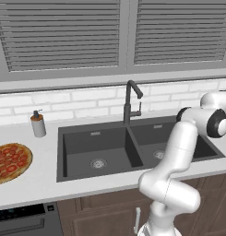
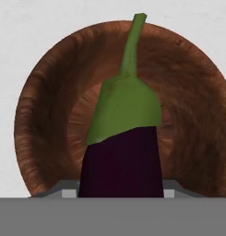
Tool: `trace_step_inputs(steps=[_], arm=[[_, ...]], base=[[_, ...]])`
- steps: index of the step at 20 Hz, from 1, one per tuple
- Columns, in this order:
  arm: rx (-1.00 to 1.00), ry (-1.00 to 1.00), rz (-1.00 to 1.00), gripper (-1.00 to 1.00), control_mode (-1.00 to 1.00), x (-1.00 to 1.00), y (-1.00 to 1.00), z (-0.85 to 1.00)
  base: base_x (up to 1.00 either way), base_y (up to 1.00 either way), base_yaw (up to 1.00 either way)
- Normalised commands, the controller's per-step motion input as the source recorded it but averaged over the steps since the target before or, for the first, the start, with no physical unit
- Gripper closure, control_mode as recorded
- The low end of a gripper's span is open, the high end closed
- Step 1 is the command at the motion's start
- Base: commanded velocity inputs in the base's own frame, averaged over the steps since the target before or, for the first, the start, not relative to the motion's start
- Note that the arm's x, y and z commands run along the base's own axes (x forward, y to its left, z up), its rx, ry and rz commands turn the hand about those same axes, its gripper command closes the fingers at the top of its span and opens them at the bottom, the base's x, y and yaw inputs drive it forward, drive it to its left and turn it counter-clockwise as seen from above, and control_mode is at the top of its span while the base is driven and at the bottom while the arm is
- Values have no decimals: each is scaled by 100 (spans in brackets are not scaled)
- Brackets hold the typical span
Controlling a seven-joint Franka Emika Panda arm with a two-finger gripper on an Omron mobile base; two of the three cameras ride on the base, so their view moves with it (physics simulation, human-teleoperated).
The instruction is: Pick the eggplant from the sink and place it in the bowl. Then pick the bowl and place it in the microwave. Then close the microwave door and press the start button.
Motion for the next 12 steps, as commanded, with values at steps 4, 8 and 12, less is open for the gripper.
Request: trace_step_inputs(steps=[4, 8, 12], arm=[[0, 0, 0, 100, -100, 1, -11, -24], [0, 0, 0, 100, -100, 0, -7, -22], [0, 0, 0, 100, -100, 0, 0, -27]], base=[[0, 0, 0], [0, 0, 0], [0, 0, 0]])
